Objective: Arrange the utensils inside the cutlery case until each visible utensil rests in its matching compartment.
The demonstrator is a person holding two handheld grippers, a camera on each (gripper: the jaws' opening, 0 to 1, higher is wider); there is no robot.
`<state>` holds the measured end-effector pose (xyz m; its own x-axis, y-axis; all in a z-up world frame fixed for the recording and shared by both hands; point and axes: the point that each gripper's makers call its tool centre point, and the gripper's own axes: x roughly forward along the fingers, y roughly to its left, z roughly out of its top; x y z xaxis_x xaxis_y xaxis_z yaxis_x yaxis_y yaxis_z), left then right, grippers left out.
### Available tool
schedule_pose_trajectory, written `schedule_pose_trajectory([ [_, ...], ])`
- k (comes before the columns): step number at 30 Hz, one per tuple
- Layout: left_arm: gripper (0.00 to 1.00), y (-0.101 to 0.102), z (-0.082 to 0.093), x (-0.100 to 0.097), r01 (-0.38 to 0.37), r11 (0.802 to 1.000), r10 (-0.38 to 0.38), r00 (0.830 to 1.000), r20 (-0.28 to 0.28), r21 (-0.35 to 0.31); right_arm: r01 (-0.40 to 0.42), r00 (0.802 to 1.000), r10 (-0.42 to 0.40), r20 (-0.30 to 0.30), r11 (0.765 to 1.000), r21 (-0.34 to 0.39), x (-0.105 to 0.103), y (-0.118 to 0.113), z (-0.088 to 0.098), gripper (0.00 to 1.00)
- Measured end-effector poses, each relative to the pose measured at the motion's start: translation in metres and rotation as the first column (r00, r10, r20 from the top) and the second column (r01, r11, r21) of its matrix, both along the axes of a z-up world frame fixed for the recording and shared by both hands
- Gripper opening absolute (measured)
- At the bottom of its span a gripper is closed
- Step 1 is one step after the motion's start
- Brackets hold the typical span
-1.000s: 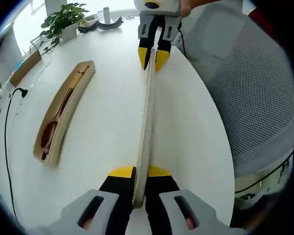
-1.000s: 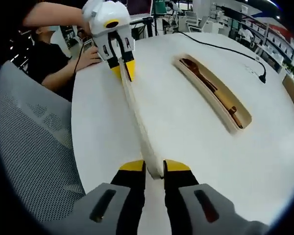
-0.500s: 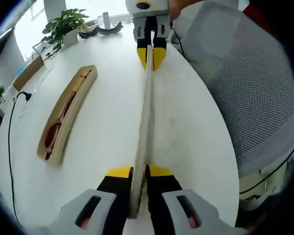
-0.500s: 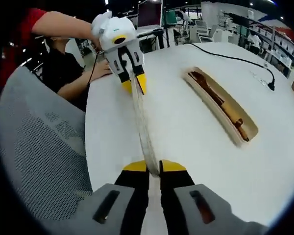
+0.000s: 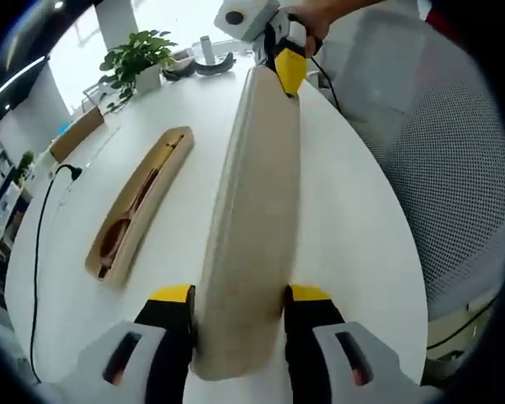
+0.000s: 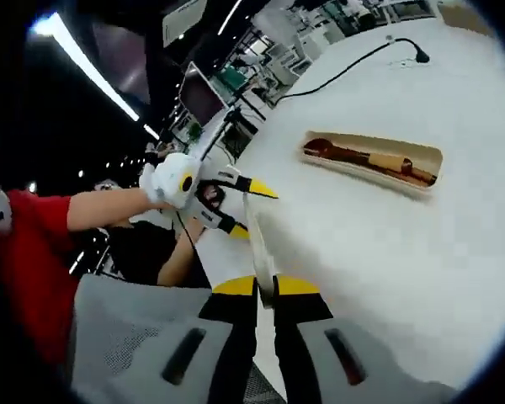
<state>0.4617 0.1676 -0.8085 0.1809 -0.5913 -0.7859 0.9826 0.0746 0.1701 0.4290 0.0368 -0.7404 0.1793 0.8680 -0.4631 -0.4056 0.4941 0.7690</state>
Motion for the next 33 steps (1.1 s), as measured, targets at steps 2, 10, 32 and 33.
schedule_pose_trajectory([
  [2, 0.46, -0.001, 0.0, -0.001, -0.012, 1.0, 0.012, 1.0, -0.01, -0.005, 0.049, 0.995, -0.042, -0.09, 0.996, 0.07, 0.0, 0.002, 0.004, 0.03],
  [10, 0.44, -0.005, 0.0, -0.002, 0.013, 1.0, -0.013, 1.0, 0.002, 0.007, 0.163, 0.983, -0.154, -0.099, 0.982, 0.094, 0.015, -0.001, 0.002, 0.03],
  [32, 0.41, -0.009, 0.075, 0.036, 0.074, 0.991, -0.069, 0.996, -0.051, 0.112, 0.408, 0.905, -0.358, -0.23, 0.883, 0.231, 0.044, -0.006, 0.062, 0.03],
  [33, 0.41, -0.011, 0.078, 0.039, 0.084, 0.989, -0.078, 0.996, -0.054, 0.123, 0.408, 0.905, -0.361, -0.224, 0.885, 0.224, 0.044, -0.005, 0.064, 0.03],
])
